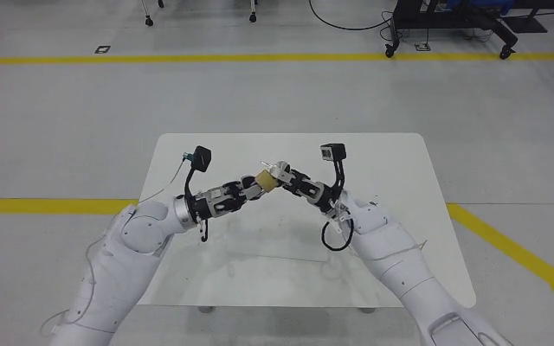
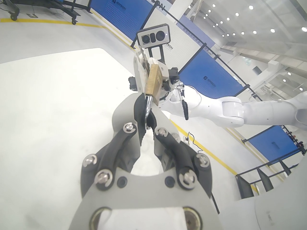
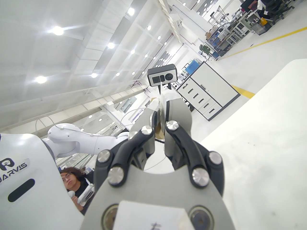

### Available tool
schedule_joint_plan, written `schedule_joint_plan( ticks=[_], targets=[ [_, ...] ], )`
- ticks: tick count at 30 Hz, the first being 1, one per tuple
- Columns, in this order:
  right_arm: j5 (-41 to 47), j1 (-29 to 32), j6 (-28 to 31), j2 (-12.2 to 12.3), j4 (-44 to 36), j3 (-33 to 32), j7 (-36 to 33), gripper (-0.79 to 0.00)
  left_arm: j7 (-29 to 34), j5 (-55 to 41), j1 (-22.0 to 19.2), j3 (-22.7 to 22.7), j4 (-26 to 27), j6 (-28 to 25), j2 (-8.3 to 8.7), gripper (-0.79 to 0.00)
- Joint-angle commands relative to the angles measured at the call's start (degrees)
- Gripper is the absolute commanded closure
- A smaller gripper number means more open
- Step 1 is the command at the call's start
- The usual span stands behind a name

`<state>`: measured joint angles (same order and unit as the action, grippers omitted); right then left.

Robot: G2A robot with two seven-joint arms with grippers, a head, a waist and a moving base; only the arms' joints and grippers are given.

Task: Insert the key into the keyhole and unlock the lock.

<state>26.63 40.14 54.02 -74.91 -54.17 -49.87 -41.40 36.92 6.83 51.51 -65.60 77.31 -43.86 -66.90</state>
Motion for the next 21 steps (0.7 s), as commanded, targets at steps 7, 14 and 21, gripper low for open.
schedule_joint_plan(
  ticks=[7, 14, 21],
  targets=[
    [-1.5, 1.5, 0.0, 0.0, -2.0, -0.3, -0.9, 0.000, -4.8, 5.0, 0.5, 0.2, 0.2, 1.9, -0.14, 0.000],
    [-2.5, 2.2, -0.1, -0.1, -3.0, -0.5, -1.4, 0.000, -6.1, 4.2, 0.6, 0.7, -1.0, 1.9, -0.29, 0.000],
    [0.2, 3.9, 3.1, 0.9, -4.2, -3.9, -2.4, 0.000, 7.0, -19.3, -2.5, 0.7, -8.8, 2.8, -0.17, 0.000]
  ],
)
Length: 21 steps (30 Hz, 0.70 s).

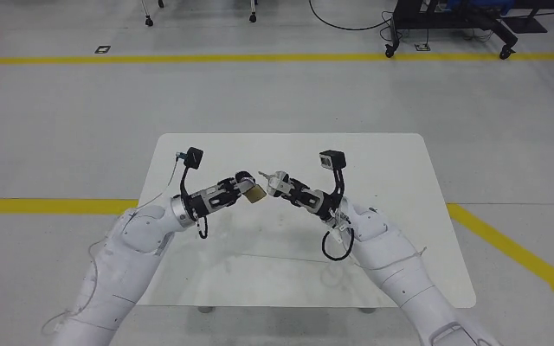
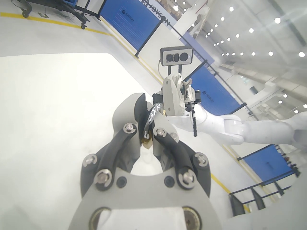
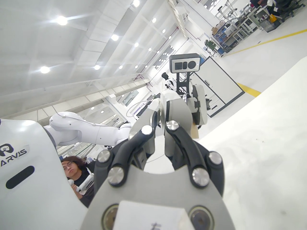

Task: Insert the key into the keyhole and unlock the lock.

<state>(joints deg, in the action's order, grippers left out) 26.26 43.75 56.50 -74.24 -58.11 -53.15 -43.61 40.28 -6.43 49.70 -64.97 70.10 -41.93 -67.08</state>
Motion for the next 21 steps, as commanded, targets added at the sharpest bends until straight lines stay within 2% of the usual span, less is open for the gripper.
schedule_joint_plan(
  ticks=[1, 5, 21],
  targets=[
    [1.1, 0.8, 1.2, 0.4, -0.5, -1.4, -0.4, 0.000, 7.7, -10.1, -1.6, 0.2, -3.3, 2.3, 0.06, 0.000],
    [3.6, 2.6, 1.4, 1.4, -2.1, -4.3, -1.4, 0.000, 9.0, -11.3, -1.9, 0.3, -3.8, 2.9, 0.08, 0.000],
    [3.6, 2.6, 1.4, 1.4, -2.1, -4.3, -1.4, 0.000, 9.0, -11.3, -1.9, 0.3, -3.8, 2.9, 0.08, 0.000]
  ],
)
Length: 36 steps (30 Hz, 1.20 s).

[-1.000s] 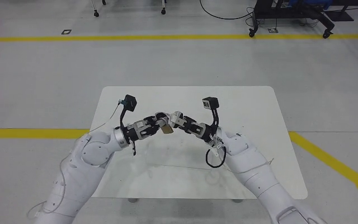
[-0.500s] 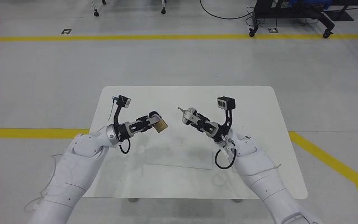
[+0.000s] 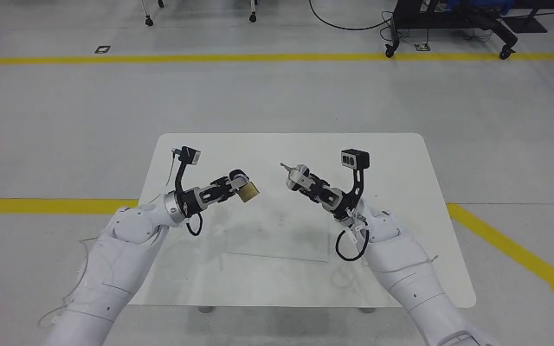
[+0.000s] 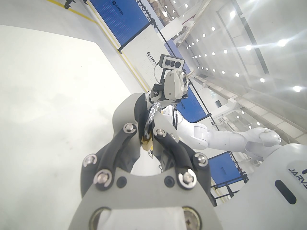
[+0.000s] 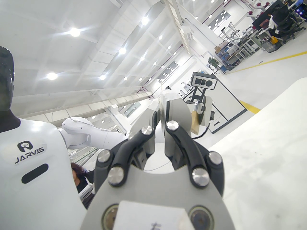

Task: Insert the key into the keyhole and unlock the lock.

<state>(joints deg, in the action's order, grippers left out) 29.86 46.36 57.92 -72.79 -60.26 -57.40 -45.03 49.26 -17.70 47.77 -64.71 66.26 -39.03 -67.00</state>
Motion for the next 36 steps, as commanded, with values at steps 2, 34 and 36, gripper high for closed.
schedule_joint_plan(
  ticks=[2, 34, 36],
  targets=[
    [0.0, 0.0, 0.0, 0.0, 0.0, 0.0, 0.0, 0.000, 0.0, 0.0, 0.0, 0.0, 0.0, 0.0, 0.00, 0.000],
    [-33.1, 10.2, -5.5, 0.2, -13.1, -6.8, 25.3, 0.000, 27.3, -27.3, -13.8, 6.4, -20.6, 45.1, -3.45, 0.000],
    [-34.3, 11.0, -5.8, 0.3, -14.1, -7.2, 26.2, 0.000, 27.3, -27.1, -14.5, 7.0, -21.9, 44.1, -3.80, 0.000]
  ],
)
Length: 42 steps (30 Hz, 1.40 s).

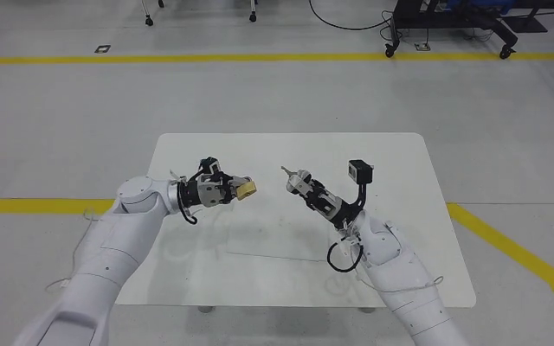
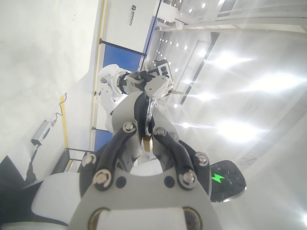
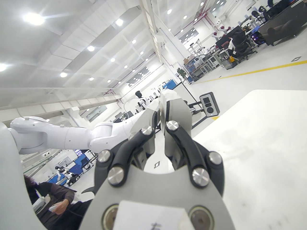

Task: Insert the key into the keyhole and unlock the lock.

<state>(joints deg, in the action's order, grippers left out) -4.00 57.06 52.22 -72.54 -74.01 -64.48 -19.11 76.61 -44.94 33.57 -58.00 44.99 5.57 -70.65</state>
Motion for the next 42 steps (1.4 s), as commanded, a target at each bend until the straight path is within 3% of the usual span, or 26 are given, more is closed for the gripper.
schedule_joint_plan(
  ticks=[1, 14, 23, 32, 42],
  targets=[
    [-0.7, 0.6, -0.3, 0.1, -0.7, -0.4, 0.6, 0.000, 0.0, 0.0, -0.5, 0.4, -1.1, -0.6, -0.32, 0.000],
    [-0.1, 0.9, -1.5, 0.1, -1.0, -0.8, 1.6, 0.000, -1.1, 0.9, -0.4, 0.7, -0.4, -1.0, -0.38, 0.000],
    [-20.7, 6.6, -6.0, 0.5, -9.9, -5.1, 11.6, 0.000, -9.5, -1.1, 3.1, -3.9, 6.3, -0.4, 0.74, 0.000],
    [-22.7, 8.9, -14.5, -0.3, -13.3, -2.7, 15.9, 0.000, -20.2, -3.3, 4.9, -3.4, 12.1, -6.0, -0.63, 0.000],
    [-24.1, 9.3, -15.2, -0.6, -14.0, -1.8, 17.2, 0.000, -21.1, -3.4, 4.0, -1.6, 11.6, -5.0, -1.57, 0.000]
  ],
)
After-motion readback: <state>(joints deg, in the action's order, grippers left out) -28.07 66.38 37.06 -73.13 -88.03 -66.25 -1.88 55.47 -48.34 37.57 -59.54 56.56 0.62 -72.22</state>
